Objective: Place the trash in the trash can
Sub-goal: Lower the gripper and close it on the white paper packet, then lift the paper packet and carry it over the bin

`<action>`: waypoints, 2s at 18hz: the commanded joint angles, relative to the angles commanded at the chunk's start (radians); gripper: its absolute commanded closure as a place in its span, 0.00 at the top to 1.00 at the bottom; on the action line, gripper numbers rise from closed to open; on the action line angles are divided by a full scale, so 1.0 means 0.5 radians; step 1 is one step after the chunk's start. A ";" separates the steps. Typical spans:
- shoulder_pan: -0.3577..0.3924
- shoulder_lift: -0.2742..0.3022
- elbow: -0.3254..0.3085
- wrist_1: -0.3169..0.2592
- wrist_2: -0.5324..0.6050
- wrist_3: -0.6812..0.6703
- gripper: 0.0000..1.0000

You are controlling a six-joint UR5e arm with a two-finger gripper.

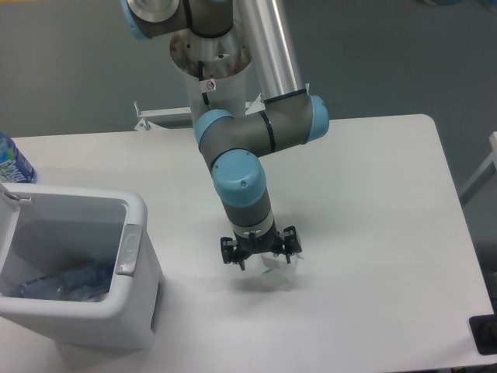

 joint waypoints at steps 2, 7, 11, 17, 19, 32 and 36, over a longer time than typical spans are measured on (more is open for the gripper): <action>0.000 0.003 0.000 -0.006 0.003 0.000 0.53; 0.000 0.021 -0.003 -0.009 -0.018 0.003 0.00; 0.000 0.025 0.000 0.003 -0.012 0.000 0.00; 0.012 0.095 0.116 0.015 -0.070 -0.034 0.00; 0.049 0.141 0.229 0.031 -0.205 -0.149 0.00; 0.187 0.187 1.043 0.052 -1.030 -0.831 0.00; 0.144 0.316 0.958 0.052 -1.428 -0.838 0.00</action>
